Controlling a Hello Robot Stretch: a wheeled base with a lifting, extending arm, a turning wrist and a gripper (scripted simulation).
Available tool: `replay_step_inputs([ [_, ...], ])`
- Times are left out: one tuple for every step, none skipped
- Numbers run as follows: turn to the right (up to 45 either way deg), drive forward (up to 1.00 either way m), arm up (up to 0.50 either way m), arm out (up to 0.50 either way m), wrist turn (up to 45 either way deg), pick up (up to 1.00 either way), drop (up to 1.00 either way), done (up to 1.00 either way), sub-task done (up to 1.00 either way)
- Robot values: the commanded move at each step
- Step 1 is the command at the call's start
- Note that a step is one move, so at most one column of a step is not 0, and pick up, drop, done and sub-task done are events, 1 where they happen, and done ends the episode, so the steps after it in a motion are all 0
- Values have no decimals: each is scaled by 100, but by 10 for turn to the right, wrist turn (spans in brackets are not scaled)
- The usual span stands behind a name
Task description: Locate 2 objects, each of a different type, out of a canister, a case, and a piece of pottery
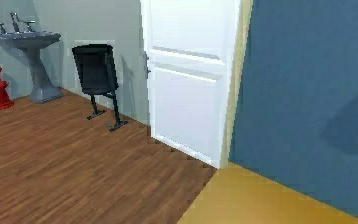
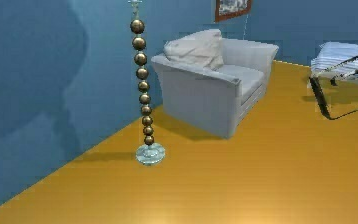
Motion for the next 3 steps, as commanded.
replay_step_inputs([
  [0,35,0,0,0,0,0,0,0],
  [-450,0,0,0,0,0,0,0,0],
  [-60,0,0,0,0,0,0,0,0],
])
